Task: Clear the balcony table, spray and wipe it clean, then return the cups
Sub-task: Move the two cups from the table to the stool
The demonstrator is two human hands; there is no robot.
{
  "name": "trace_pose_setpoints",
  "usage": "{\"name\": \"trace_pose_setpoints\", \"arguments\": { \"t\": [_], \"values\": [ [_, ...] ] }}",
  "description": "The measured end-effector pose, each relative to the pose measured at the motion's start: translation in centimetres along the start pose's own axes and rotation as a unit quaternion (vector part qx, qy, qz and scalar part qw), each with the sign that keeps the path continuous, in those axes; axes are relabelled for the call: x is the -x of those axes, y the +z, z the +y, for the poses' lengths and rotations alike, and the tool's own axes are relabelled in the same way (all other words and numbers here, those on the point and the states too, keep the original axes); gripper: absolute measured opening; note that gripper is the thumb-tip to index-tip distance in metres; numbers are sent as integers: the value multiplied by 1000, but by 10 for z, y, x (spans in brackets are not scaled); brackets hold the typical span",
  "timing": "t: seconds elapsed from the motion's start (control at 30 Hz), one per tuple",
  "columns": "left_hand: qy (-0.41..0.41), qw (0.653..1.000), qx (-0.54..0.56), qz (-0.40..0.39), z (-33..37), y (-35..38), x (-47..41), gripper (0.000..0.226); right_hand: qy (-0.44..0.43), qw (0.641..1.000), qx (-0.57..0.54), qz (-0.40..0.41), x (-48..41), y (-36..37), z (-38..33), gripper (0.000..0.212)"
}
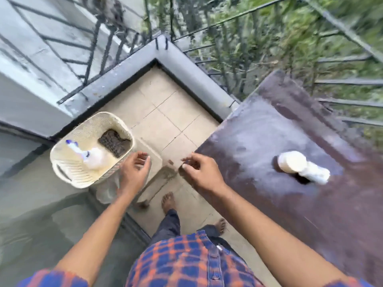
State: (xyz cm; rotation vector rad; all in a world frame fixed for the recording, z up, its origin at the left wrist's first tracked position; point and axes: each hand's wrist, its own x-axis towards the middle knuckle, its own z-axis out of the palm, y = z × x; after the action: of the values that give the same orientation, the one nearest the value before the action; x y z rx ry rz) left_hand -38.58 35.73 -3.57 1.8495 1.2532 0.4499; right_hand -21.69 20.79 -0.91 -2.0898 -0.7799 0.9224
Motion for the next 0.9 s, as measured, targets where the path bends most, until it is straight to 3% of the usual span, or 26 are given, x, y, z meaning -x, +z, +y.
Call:
{"name": "trace_pose_setpoints", "arguments": {
  "t": [0.17,0.3,0.4,0.5,0.67,0.77,0.9],
  "values": [
    [145,984,-2,-100,90,79,11,37,88,983,-60,151,81,-83,84,12],
    [232,948,-21,-217,131,149,38,17,172,948,-68,258,142,-132,146,18],
    [312,899,-72,-297,155,208,59,43,216,914,-92,332,173,-169,188,25],
    [332,872,-142,-329,184,257,70,66,211,899,-87,374,182,-202,218,37],
    [337,859,-179,-341,222,312,77,94,171,916,-28,363,158,-252,248,67],
    [251,883,-198,-343,237,332,77,106,158,941,21,298,136,-273,255,84],
    [247,857,-269,-363,240,352,75,109,140,968,61,197,110,-289,260,102]
  ]
}}
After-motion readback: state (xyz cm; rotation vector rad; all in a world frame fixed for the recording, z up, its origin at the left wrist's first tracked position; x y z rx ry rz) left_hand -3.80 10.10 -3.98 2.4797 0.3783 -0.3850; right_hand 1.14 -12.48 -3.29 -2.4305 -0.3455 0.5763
